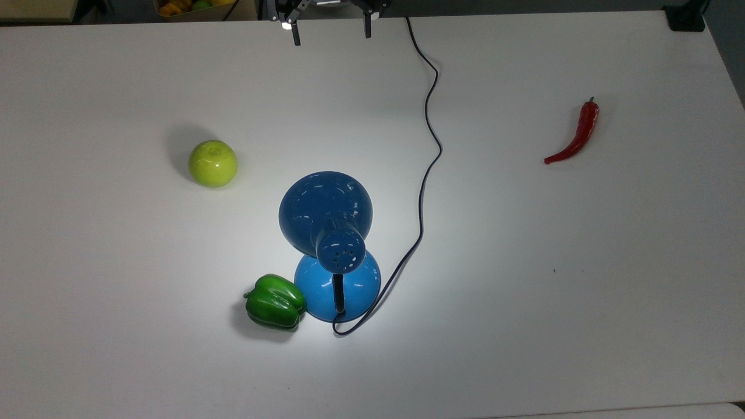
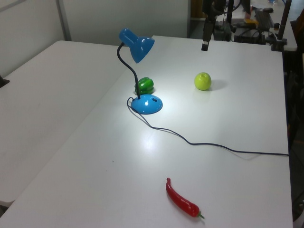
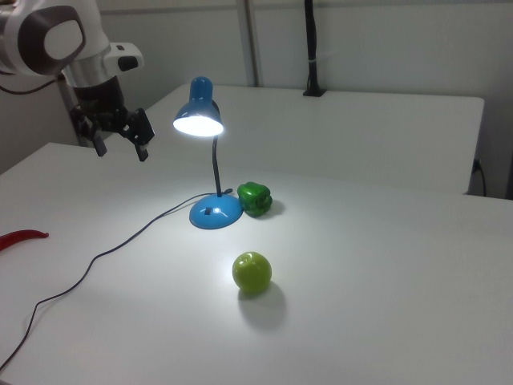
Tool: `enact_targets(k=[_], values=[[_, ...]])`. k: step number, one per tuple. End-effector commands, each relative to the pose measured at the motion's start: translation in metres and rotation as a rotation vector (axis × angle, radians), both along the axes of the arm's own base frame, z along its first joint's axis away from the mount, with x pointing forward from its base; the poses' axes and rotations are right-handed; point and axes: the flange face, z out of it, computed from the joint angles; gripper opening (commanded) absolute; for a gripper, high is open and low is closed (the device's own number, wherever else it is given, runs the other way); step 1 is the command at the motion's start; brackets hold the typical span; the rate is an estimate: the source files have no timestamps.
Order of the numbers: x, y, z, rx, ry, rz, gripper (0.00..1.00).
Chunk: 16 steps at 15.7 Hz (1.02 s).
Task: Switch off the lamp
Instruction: 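Move the gripper forward toward the blue lamp base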
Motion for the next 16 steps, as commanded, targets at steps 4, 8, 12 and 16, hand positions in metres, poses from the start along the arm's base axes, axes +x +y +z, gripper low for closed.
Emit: enact_targets(k=[4,8,12,16], values=[[-0.0004,0.0033,-0.0018,0.020,-0.004,0.022,1.00],[0.0005,0.0025,-0.0003,0.020,-0.013,0.032,0.96],[0.0025,0.0029,-0.0033,0.022,-0.012,0.038,0.61],[0.0026,0.0054,-0.0028,0.032,-0.015,0.039,0.21]])
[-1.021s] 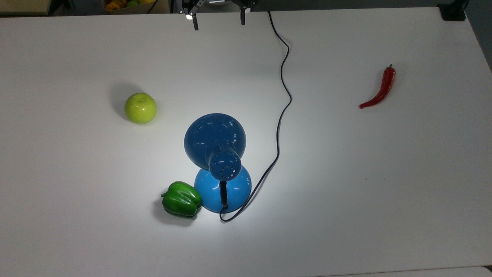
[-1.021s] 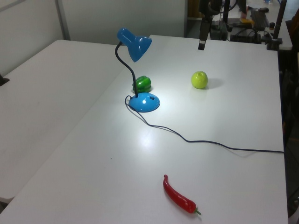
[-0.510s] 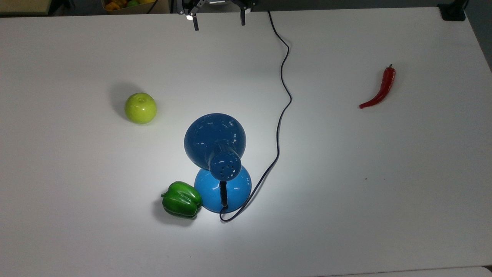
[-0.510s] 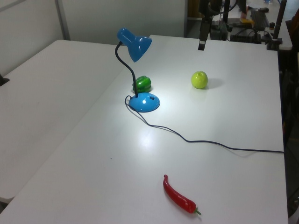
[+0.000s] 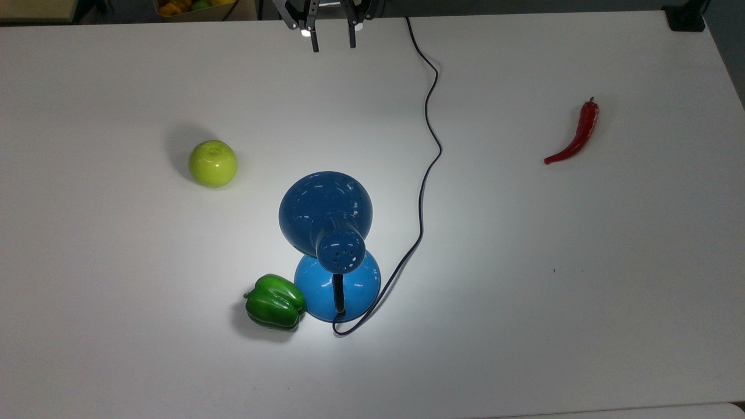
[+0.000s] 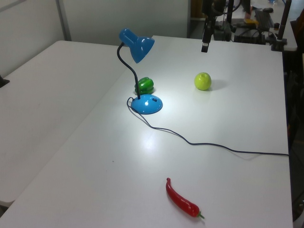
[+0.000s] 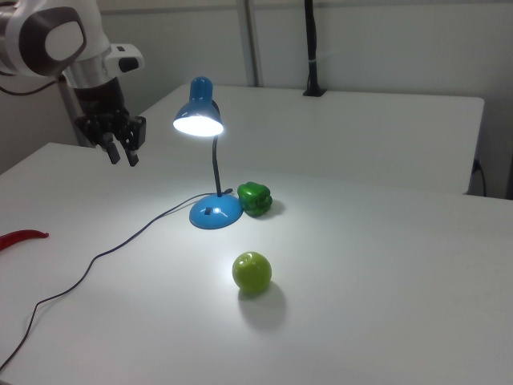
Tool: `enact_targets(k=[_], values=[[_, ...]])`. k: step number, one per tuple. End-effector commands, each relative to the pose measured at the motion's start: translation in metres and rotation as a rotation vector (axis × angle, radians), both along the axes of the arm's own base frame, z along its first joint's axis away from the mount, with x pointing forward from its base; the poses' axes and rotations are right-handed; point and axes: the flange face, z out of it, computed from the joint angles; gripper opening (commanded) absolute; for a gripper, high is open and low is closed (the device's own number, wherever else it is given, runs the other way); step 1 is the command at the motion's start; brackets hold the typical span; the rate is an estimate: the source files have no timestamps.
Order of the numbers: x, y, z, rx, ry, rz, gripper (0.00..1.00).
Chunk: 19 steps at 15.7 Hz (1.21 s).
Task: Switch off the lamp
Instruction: 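Move the gripper forward toward the blue lamp base, then lower the gripper past the lamp shade toward the base switch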
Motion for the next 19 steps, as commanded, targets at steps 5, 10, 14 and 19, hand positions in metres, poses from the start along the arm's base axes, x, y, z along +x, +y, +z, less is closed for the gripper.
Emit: enact_targets(k=[5,10,14,19], values=[[0.003,0.006,-0.003,0.041,-0.015,0.026,0.00],[0.007,0.009,-0.007,0.049,-0.038,0.011,0.00],[0.011,0.011,-0.016,0.067,-0.024,0.015,0.00],[0.018,0.012,-0.030,0.071,-0.024,0.007,0.00]])
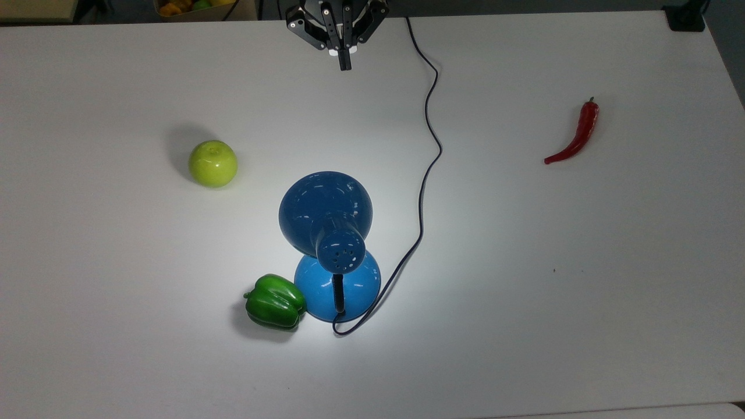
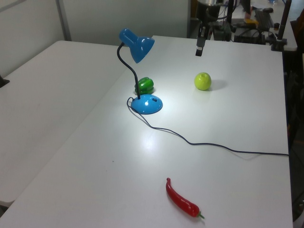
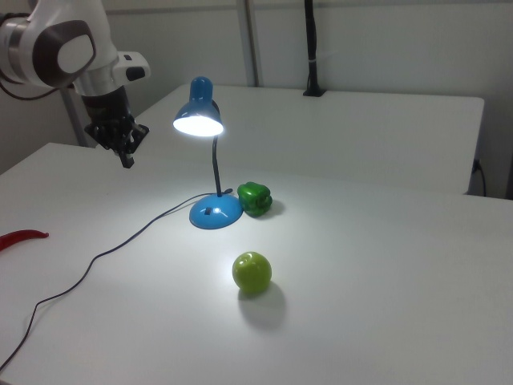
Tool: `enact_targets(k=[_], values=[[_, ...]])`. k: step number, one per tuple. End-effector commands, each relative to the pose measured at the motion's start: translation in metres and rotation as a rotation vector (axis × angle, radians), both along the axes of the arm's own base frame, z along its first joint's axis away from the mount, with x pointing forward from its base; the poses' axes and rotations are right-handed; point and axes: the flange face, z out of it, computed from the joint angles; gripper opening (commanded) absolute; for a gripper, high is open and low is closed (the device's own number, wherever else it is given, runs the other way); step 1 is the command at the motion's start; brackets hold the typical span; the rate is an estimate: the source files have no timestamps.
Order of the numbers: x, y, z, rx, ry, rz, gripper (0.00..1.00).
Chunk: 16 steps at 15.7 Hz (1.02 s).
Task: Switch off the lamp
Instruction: 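Lower the gripper past the lamp shade toward the base switch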
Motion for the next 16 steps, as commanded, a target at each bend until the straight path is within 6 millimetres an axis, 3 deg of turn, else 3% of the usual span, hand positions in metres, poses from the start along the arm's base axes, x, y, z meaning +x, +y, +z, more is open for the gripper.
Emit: enact_targets(k=[1,9,16], values=[[0.002,0.004,-0.015,0.022,-0.001,0.005,0.00],[0.017,0.003,-0.061,0.020,-0.007,-0.006,0.00],[0.047,0.001,-0.105,0.005,-0.062,-0.014,0.00]])
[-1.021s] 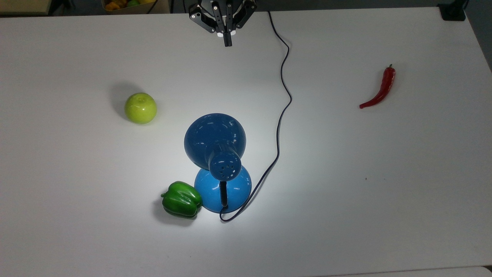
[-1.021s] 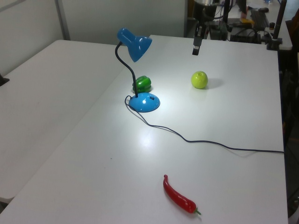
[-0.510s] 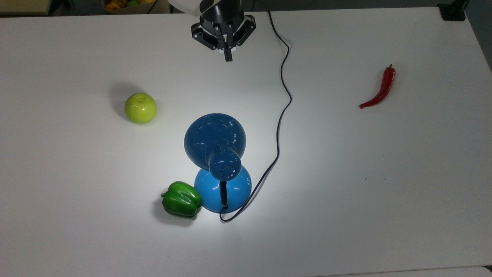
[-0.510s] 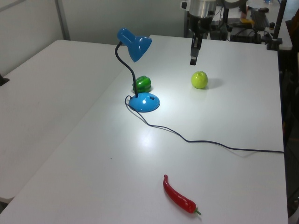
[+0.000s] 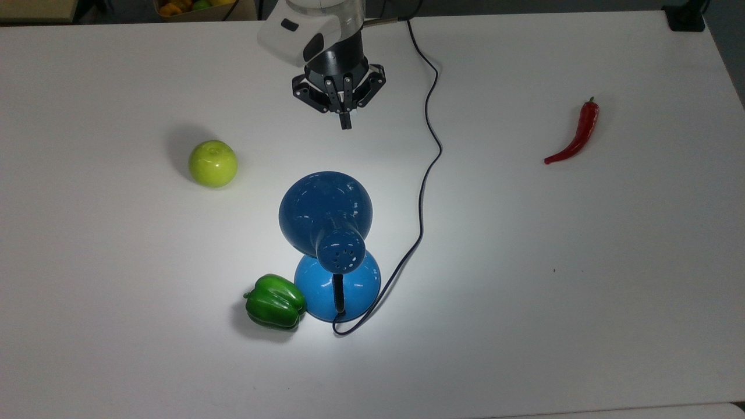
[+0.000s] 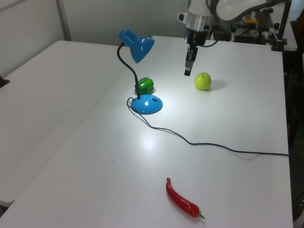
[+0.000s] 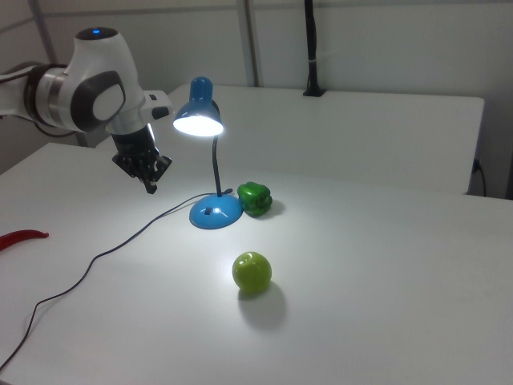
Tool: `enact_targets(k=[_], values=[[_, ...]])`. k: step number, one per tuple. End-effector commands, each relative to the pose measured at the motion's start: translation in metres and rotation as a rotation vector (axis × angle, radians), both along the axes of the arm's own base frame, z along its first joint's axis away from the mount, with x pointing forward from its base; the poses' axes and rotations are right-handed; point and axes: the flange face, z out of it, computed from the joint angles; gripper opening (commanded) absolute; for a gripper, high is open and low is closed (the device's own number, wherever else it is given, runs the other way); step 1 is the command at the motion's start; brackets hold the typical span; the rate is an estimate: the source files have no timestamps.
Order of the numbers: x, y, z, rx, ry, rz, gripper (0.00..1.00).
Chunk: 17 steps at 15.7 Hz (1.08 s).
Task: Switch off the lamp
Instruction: 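Lower the gripper past the lamp shade toward the base switch, then descend the gripper onto the switch on the blue lamp base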
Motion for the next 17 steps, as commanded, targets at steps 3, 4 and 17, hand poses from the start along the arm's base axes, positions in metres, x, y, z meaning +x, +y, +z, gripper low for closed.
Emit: enact_targets(k=[3,4,17], values=[[0.022,-0.003,-0.025,0.005,-0.089,-0.008,0.00],[0.027,-0.004,-0.031,0.006,-0.115,-0.012,0.00],[0.064,-0.005,-0.098,-0.012,-0.285,-0.010,0.00]])
